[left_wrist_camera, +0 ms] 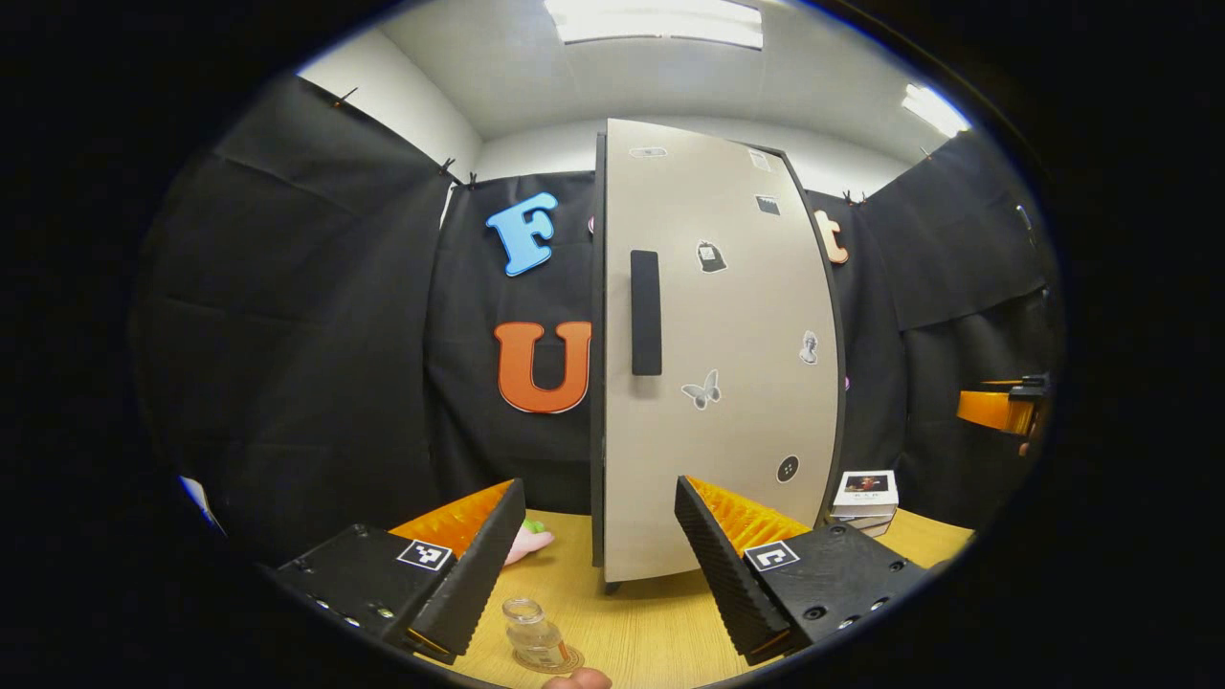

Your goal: Open the cabinet door with the right hand, grasp the bottle in the cabinet with the left hand and place it on the coaster, then close the cabinet door with the right hand.

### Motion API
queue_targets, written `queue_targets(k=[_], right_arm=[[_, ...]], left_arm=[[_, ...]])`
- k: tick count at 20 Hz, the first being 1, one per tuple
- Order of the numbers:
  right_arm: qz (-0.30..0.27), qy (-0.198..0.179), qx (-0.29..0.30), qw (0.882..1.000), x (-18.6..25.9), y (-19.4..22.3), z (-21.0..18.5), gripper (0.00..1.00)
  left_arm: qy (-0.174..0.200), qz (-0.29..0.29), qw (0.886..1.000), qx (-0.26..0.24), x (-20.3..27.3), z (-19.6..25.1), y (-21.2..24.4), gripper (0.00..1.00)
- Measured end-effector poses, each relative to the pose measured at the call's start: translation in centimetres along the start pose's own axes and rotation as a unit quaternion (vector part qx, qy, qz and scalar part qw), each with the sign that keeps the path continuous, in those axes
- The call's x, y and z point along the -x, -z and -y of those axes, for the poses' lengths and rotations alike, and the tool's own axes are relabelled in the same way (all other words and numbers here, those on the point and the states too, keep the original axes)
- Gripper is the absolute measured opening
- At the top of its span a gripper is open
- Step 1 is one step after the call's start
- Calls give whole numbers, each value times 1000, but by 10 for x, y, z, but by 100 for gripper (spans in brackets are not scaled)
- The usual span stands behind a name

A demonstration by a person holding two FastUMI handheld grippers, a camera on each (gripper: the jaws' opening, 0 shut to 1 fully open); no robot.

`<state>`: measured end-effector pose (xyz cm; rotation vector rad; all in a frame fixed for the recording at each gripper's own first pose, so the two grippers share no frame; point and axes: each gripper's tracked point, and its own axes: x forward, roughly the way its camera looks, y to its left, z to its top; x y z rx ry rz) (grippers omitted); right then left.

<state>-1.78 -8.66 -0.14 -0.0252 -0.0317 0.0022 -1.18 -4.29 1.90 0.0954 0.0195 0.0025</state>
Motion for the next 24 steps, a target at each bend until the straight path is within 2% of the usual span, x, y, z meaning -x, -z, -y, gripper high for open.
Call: queue_targets(k=[5, 6, 8, 12, 17, 24], right_arm=[[15, -12, -2, 1000, 3, -1, -11, 97], [16, -19, -3, 1000, 3, 1, -17, 94], [17, -25, 4, 1000, 5, -1, -23, 99], [19, -35, -4, 999, 7, -4, -32, 97], [27, -30, -7, 999, 9, -12, -29, 97], [9, -25, -27, 999, 8, -2, -23, 97]], left_arm=[[1, 6, 1000, -2, -1, 7, -5, 95], [0, 9, 1000, -3, 1, 7, -7, 95], [-2, 17, 1000, -8, 3, 8, -11, 95], [4, 18, 1000, -13, 5, 16, -13, 95], [12, 13, 1000, -8, 3, 24, -13, 95], [14, 13, 1000, -8, 4, 29, -16, 95]])
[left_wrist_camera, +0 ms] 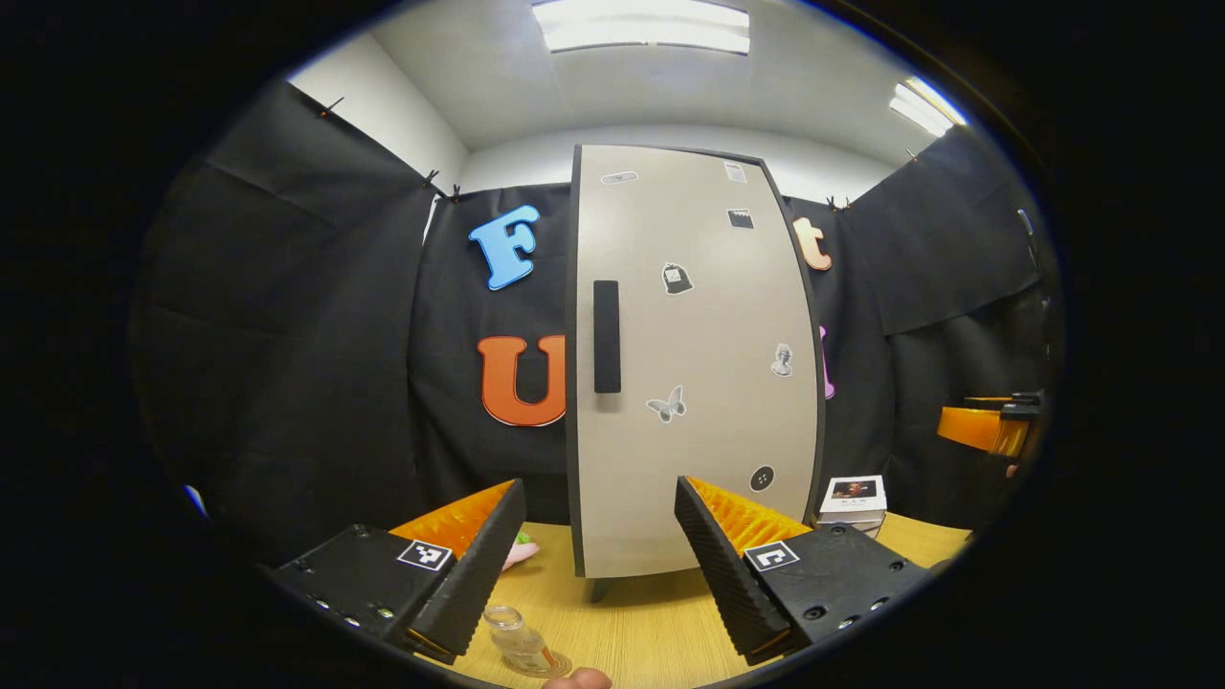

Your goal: Open the cabinet door with the right hand, grasp the bottle in the cabinet with the left hand and place it on the coaster, then close the cabinet door with the right hand.

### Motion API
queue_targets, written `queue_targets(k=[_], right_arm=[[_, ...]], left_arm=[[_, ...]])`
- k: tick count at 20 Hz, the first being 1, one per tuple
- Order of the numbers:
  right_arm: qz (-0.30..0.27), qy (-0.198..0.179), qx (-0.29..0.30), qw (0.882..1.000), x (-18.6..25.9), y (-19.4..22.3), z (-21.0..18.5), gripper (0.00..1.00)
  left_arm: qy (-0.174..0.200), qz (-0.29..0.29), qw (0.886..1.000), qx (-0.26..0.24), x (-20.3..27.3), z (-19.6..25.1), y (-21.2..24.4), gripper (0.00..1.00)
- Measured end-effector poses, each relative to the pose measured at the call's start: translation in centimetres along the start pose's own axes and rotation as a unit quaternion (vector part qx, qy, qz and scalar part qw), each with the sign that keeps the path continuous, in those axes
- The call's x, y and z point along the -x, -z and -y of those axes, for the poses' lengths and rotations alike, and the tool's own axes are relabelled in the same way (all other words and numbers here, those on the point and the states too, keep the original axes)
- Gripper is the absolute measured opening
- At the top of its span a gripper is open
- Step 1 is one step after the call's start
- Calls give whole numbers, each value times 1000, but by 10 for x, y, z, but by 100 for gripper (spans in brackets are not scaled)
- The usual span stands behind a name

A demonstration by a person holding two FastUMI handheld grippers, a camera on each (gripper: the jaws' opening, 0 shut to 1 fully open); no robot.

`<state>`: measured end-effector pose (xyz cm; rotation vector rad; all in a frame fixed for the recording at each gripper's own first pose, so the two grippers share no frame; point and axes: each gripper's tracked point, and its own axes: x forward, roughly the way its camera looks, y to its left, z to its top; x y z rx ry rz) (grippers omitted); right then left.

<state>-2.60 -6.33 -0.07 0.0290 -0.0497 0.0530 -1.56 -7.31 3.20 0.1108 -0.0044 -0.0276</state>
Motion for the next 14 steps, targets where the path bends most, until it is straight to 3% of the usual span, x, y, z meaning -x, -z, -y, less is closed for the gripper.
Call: queue_targets(k=[14], right_arm=[[2, -10, -16, 1000, 2, -2, -12, 97]], left_arm=[[-7, -2, 1000, 3, 4, -5, 2, 95]])
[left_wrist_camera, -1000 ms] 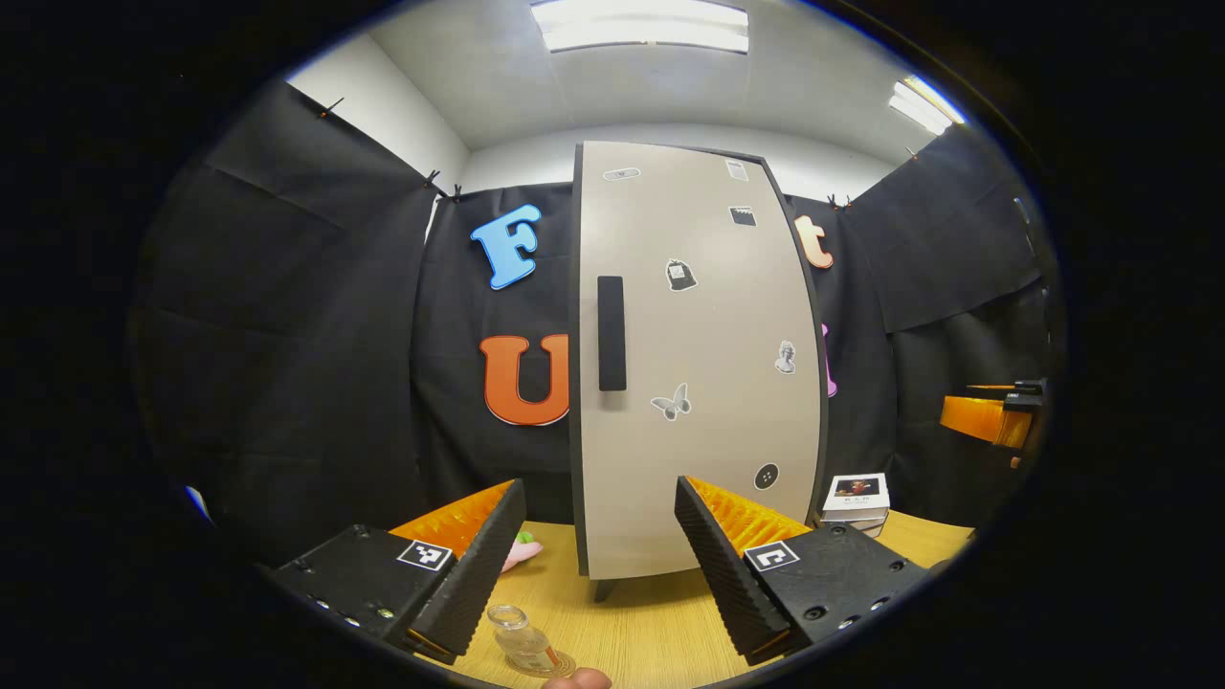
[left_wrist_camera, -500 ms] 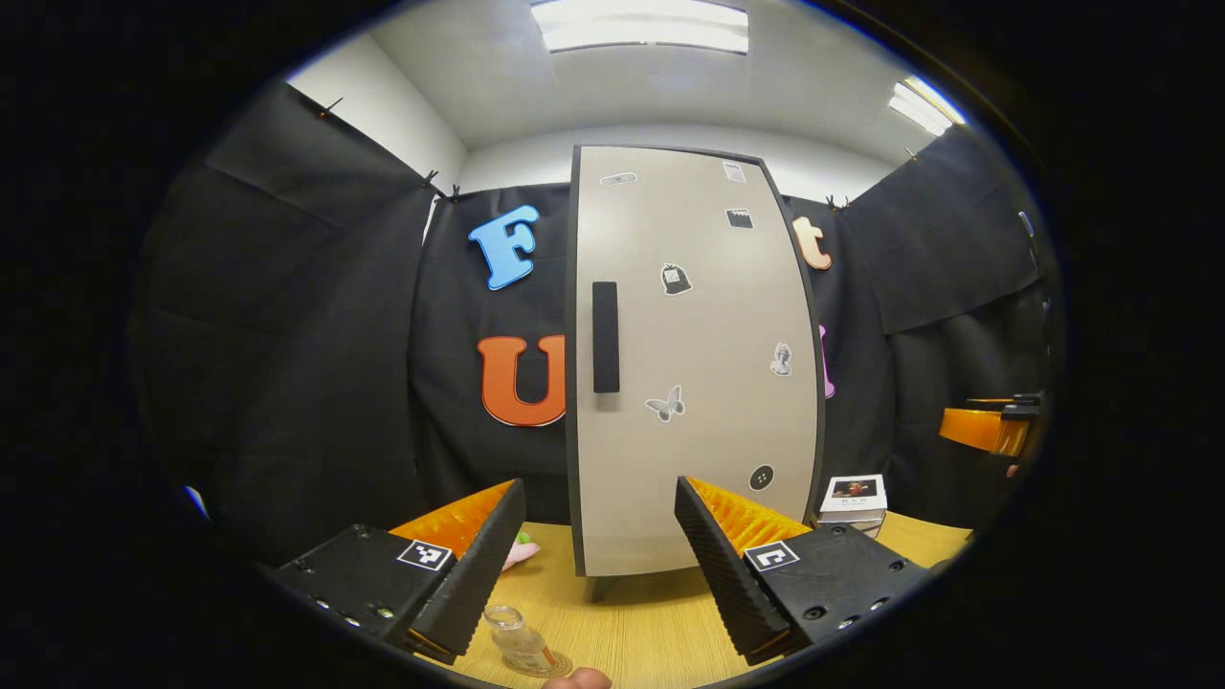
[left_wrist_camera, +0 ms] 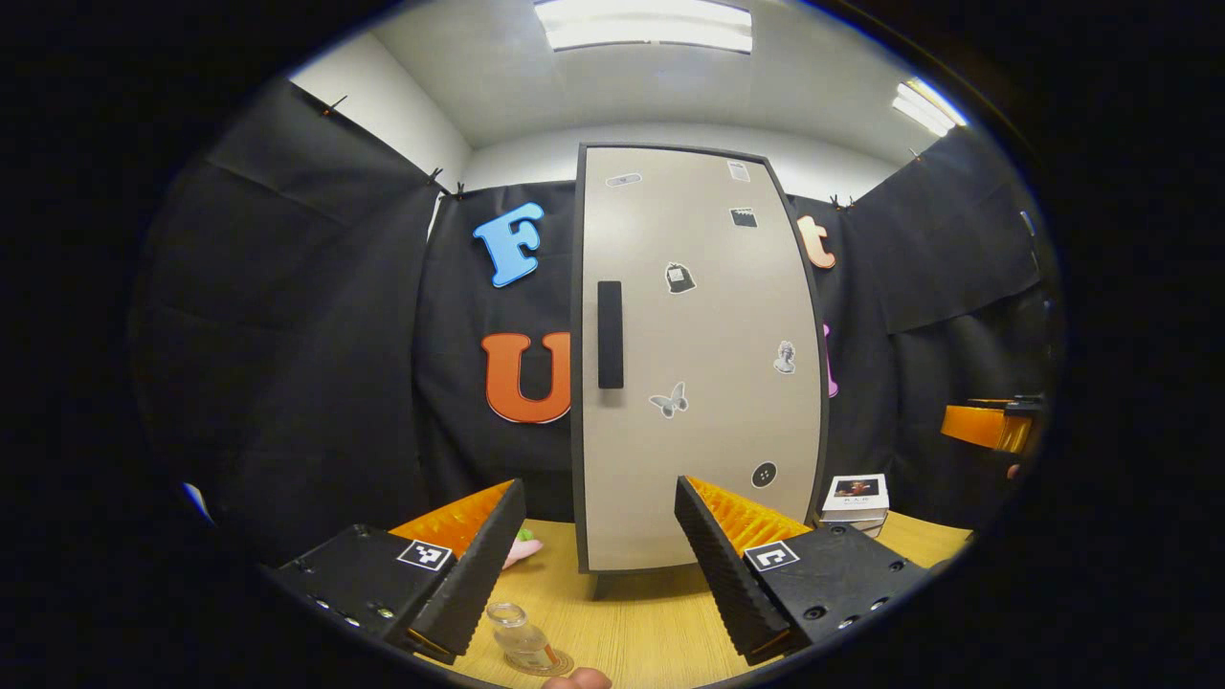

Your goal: Open the cabinet door with the right hand, grasp the bottle in the cabinet with the left hand and place it on the coaster, then close the cabinet door with the right hand.

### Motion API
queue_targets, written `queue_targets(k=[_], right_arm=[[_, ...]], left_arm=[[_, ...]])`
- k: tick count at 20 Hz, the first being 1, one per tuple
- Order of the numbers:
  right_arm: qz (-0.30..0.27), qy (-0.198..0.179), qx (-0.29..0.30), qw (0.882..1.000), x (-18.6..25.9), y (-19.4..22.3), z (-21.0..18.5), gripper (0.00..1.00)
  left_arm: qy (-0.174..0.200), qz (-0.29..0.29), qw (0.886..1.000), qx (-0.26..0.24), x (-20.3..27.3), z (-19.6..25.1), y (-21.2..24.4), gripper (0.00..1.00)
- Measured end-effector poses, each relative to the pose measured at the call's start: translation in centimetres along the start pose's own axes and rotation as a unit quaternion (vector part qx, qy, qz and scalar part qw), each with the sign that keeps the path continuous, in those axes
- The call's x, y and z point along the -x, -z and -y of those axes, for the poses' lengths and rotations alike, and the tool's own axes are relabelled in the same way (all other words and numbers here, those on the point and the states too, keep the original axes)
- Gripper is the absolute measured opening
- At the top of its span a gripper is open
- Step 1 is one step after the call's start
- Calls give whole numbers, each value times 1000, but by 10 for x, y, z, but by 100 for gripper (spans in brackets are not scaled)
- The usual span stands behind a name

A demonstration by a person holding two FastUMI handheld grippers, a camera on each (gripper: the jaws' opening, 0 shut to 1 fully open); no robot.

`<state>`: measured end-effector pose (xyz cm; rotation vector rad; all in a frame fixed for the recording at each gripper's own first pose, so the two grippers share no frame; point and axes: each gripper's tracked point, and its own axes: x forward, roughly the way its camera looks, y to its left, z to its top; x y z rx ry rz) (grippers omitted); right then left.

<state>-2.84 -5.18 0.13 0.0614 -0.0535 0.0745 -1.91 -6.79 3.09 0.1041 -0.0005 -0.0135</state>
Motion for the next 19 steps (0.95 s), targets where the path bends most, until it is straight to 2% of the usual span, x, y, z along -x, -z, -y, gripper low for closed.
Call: queue_targets(k=[2, 3, 8, 11, 17, 18, 19], right_arm=[[1, -1, 2, 1000, 0, -1, -1, 94], [-1, 0, 4, 1000, 0, -2, -1, 97], [6, 1, 9, 1000, 3, -7, -2, 97], [12, 3, 14, 1000, 8, -9, 1, 94], [22, 11, 14, 1000, 14, -17, 9, 97], [23, 11, 11, 1000, 15, -18, 10, 94], [24, 10, 9, 1000, 16, -17, 10, 97]], left_arm=[[-1, 1, 1000, -1, 0, -1, 0, 95], [-1, 1, 1000, -1, 0, -1, 0, 95], [0, 2, 1000, 0, -1, -4, 0, 95], [9, 0, 1000, -5, -3, 5, -3, 95], [27, 15, 999, -15, 1, 24, -10, 95], [30, 16, 999, -16, 1, 26, -10, 95], [33, 17, 999, -17, 2, 28, -10, 95]])
